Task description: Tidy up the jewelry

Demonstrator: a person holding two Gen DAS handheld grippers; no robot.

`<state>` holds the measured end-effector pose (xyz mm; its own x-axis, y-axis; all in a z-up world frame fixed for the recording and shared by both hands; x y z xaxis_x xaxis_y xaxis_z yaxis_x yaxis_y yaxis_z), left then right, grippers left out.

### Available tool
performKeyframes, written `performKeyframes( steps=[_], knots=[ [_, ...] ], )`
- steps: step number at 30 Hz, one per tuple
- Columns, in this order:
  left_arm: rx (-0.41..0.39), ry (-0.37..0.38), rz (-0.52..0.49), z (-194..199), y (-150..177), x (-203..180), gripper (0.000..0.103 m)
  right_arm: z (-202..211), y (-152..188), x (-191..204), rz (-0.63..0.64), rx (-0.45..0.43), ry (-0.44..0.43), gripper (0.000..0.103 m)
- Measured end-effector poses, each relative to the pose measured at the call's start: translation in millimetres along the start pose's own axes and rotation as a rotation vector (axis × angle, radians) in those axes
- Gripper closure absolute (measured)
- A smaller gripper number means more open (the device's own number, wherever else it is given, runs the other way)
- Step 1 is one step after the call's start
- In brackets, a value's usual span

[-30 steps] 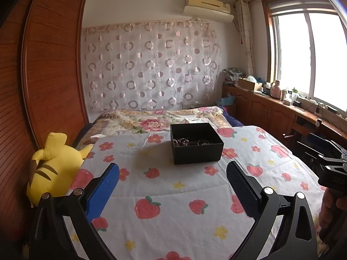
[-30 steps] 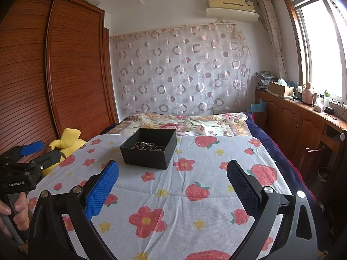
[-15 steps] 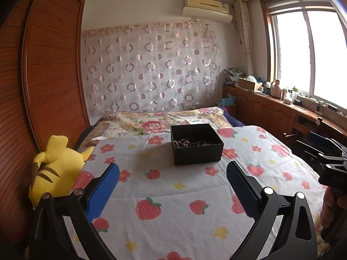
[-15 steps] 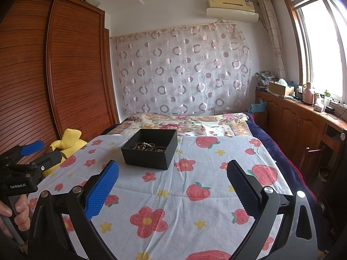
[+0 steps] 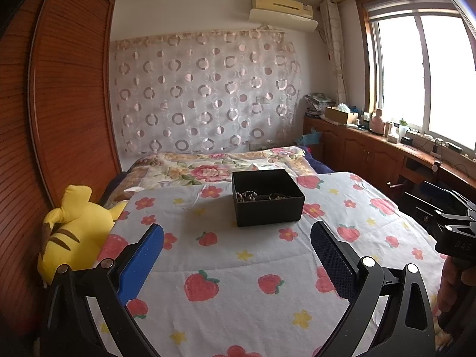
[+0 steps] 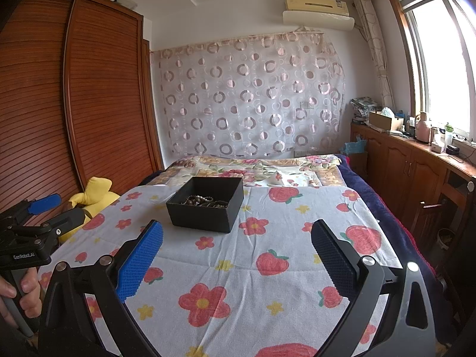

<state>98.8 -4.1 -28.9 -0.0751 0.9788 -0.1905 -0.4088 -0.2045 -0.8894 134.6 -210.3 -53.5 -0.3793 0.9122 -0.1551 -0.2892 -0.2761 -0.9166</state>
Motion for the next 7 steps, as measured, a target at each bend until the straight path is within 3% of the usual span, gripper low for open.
performKeyframes(
  steps=[7],
  knots=[
    [0.000,0.000,0.000,-2.1,-1.3,-2.6,0.008,-0.1,0.6,-0.4,-0.003,0.000,0.000,0.003]
  ],
)
Point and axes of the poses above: each gripper's, at about its wrist camera, not at the fingertips, and z roughly against the way its jaws point, x to its left, y to its underside, the point moved 5 cm from there along -z, roughly the way its jaws point, and after that the axes turned 14 degrees about z, right-handed, at the moved point
